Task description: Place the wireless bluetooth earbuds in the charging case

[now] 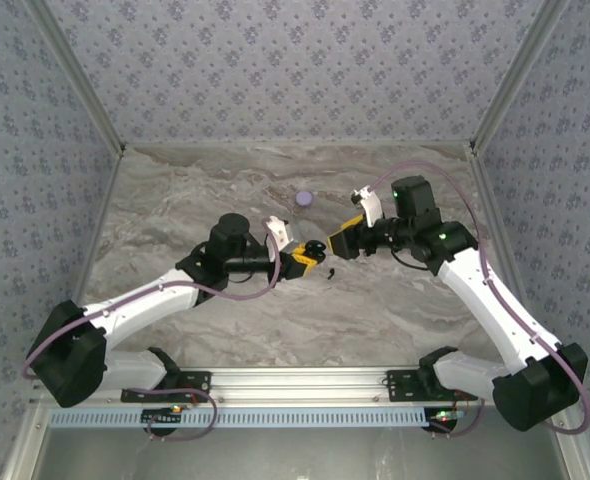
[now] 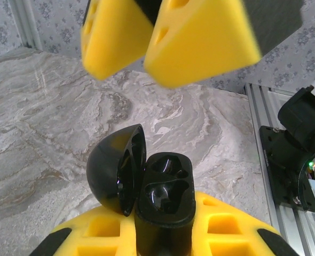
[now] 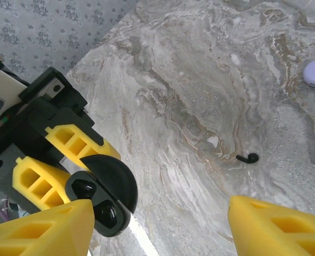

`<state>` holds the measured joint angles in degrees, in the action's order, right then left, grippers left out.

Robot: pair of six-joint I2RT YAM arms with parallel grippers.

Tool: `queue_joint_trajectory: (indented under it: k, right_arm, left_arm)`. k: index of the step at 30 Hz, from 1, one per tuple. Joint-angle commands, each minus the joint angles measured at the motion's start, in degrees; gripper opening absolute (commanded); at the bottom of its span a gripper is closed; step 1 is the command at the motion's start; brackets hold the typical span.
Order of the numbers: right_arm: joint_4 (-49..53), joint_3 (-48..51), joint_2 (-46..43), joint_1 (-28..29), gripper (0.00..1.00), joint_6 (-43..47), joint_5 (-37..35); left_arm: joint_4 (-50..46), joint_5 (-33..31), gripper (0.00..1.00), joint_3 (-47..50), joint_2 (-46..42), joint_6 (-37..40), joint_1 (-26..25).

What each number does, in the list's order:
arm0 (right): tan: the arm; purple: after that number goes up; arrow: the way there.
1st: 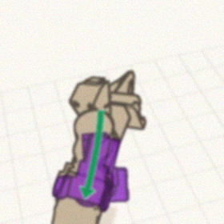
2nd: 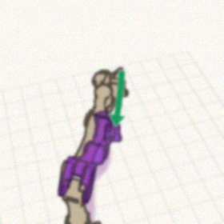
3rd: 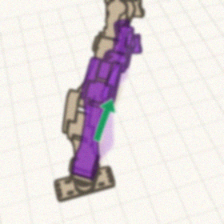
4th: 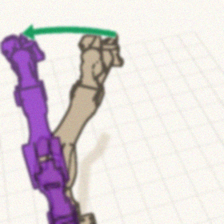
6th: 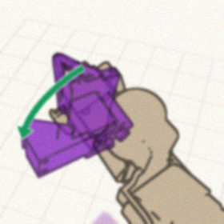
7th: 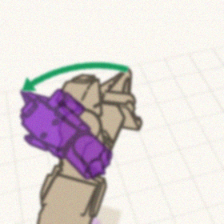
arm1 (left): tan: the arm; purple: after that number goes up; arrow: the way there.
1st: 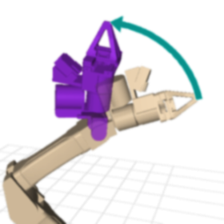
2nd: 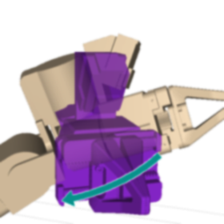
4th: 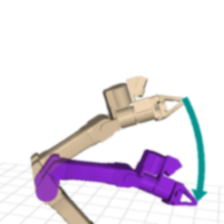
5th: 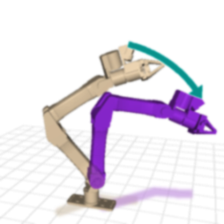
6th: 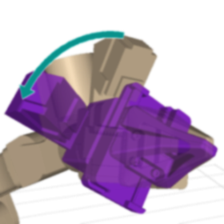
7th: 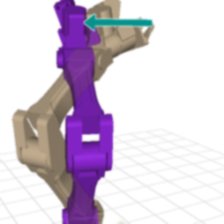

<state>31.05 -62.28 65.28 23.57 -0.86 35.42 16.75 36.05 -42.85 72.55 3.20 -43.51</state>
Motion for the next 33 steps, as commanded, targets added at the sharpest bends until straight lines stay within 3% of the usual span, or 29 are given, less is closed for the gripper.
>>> queue_joint_trajectory:
  k: [1, 10, 19, 23, 26, 33]
  right_arm:
    - [-0.33, 0.62, -1.20, -0.39, 0.69, -1.11, -1.20]
    - [-0.86, 3.91, 0.75, -3.32, 0.68, -6.47, -11.48]
    - [-1.62, 7.65, 11.59, -4.74, 0.64, -12.77, -13.81]
    - [-2.50, 8.08, 16.74, -3.77, 0.61, -15.97, -13.51]
    - [-2.32, 7.37, 20.54, -2.28, 0.54, -19.30, -15.77]
    - [-0.84, 4.72, 26.87, 2.21, 0.51, -26.92, -23.76]
  left_arm:
    - [2.61, -1.01, 0.12, 0.10, 0.31, -1.20, 0.33]
    - [3.70, -5.64, 0.12, 1.97, -0.76, -3.63, 1.29]
    - [3.11, -11.09, 0.12, 4.26, -2.96, -6.50, 1.30]
    - [3.10, -12.72, 0.12, 5.38, -4.28, -7.50, 1.21]
    - [2.35, -13.75, 0.12, 6.06, -5.63, -8.16, 1.09]
    - [2.15, -16.06, 0.12, 8.30, -9.29, -9.03, 0.36]
